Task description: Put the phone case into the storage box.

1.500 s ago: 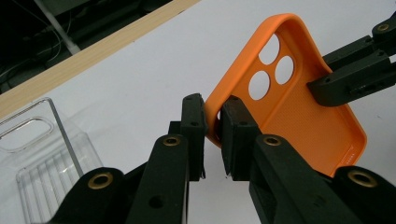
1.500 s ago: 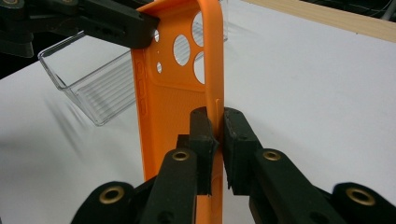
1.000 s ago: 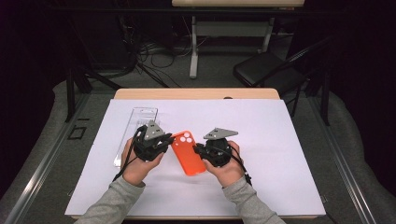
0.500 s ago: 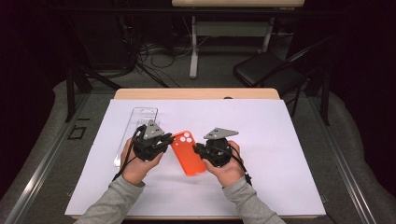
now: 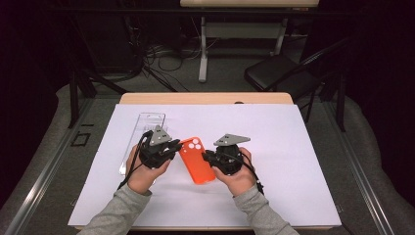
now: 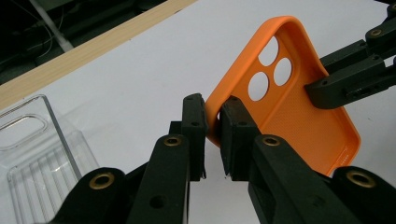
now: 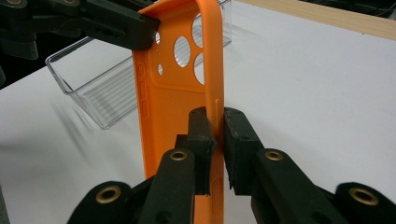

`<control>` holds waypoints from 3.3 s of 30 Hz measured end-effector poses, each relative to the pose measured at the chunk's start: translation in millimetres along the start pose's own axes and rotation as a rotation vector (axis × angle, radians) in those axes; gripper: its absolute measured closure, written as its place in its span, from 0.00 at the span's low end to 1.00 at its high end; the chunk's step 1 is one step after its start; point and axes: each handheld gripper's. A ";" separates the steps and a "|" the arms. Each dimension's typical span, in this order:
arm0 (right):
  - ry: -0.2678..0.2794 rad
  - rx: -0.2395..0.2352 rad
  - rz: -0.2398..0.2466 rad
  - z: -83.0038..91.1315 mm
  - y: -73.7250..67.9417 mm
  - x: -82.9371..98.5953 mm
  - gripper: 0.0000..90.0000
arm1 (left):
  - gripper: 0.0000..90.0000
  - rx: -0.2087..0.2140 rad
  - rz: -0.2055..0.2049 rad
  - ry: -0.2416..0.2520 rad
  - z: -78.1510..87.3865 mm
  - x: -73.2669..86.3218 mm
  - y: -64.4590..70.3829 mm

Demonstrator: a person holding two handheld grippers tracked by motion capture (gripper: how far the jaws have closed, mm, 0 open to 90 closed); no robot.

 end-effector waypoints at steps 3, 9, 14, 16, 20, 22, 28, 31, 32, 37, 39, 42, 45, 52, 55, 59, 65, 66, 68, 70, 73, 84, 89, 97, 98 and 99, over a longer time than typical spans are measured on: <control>0.007 -0.003 -0.004 0.0 0.4 -0.1 0.89 | 0.90 0.001 -0.001 0.001 -0.1 0.0 -0.4; 0.014 -0.007 -0.011 0.3 0.3 -0.3 0.86 | 0.90 0.004 -0.003 -0.001 -0.6 0.3 -2.3; 0.025 -0.010 -0.008 1.0 1.1 -1.0 0.82 | 0.90 -0.004 0.000 0.000 -0.3 0.6 -4.9; 0.026 -0.011 -0.015 1.2 1.6 -1.1 0.81 | 0.90 -0.003 -0.002 0.003 0.5 0.3 -6.9; 0.034 -0.010 -0.018 1.7 2.6 -1.5 0.78 | 0.90 -0.005 0.005 0.006 1.7 0.1 -10.8; 0.036 -0.011 -0.018 2.6 3.3 -2.1 0.76 | 0.90 -0.006 0.006 0.014 2.2 0.2 -12.6; 0.063 -0.007 -0.024 5.8 7.0 -4.5 0.66 | 0.90 -0.003 -0.011 0.038 3.4 0.7 -18.3; 0.084 0.000 -0.019 7.9 9.1 -6.0 0.64 | 0.90 -0.004 -0.010 0.049 3.9 1.1 -21.1; 0.090 0.002 -0.020 8.6 9.7 -6.4 0.63 | 0.90 -0.004 -0.012 0.051 4.1 1.2 -22.0; 0.116 0.022 -0.006 11.0 12.8 -7.9 0.60 | 0.90 -0.012 -0.018 0.059 5.0 1.7 -26.0; 0.116 0.035 0.005 11.8 14.1 -8.3 0.58 | 0.90 -0.010 -0.021 0.063 5.4 1.9 -27.4; 0.131 0.060 0.038 12.4 16.2 -8.6 0.57 | 0.90 -0.012 -0.028 0.069 6.3 2.0 -29.3; 0.132 0.061 0.035 13.1 18.2 -9.0 0.57 | 0.90 -0.017 -0.033 0.072 6.8 2.1 -31.0; 0.135 0.059 0.040 15.7 24.1 -10.6 0.59 | 0.90 -0.024 -0.042 0.093 9.9 1.7 -34.5; 0.145 0.040 0.030 17.9 25.1 -11.3 0.59 | 0.90 -0.028 -0.049 0.106 11.2 1.8 -36.0; 0.151 0.037 0.046 20.3 26.8 -13.2 0.58 | 0.90 -0.029 -0.051 0.113 11.6 2.1 -37.5; 0.187 0.050 0.057 28.4 26.5 -19.4 0.50 | 0.90 -0.034 -0.055 0.138 14.1 1.9 -41.1; 0.195 0.061 0.066 29.9 25.9 -19.9 0.49 | 0.90 -0.036 -0.056 0.143 14.6 1.8 -41.4; 0.204 0.067 0.053 32.5 26.9 -19.9 0.46 | 0.90 -0.039 -0.059 0.154 15.3 2.1 -42.1; 0.220 0.073 0.055 34.8 28.8 -19.7 0.42 | 0.90 -0.041 -0.060 0.154 15.8 2.2 -42.8; 0.222 0.088 0.072 38.6 30.9 -19.7 0.38 | 0.90 -0.043 -0.065 0.160 16.6 2.8 -44.3; 0.203 0.125 0.043 49.9 42.3 -5.1 0.27 | 0.90 -0.059 -0.077 0.179 19.7 4.5 -48.4; 0.198 0.139 0.032 56.9 49.0 4.9 0.23 | 0.90 -0.048 -0.076 0.191 18.9 6.4 -49.7; 0.186 0.177 0.025 69.5 59.6 20.7 0.20 | 0.90 -0.035 -0.074 0.198 18.8 7.3 -52.1; 0.189 0.183 0.024 71.0 61.2 22.8 0.20 | 0.90 -0.028 -0.072 0.198 18.1 7.5 -52.5; 0.191 0.187 0.019 71.9 62.5 24.9 0.20 | 0.90 -0.024 -0.072 0.198 17.1 7.7 -52.7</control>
Point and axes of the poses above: each handheld gripper's, and its own axes: z roughly backward along the jaws, x roughly out of its underside, y roughly to its right, and after that the axes turned 14 degrees about y, right-handed
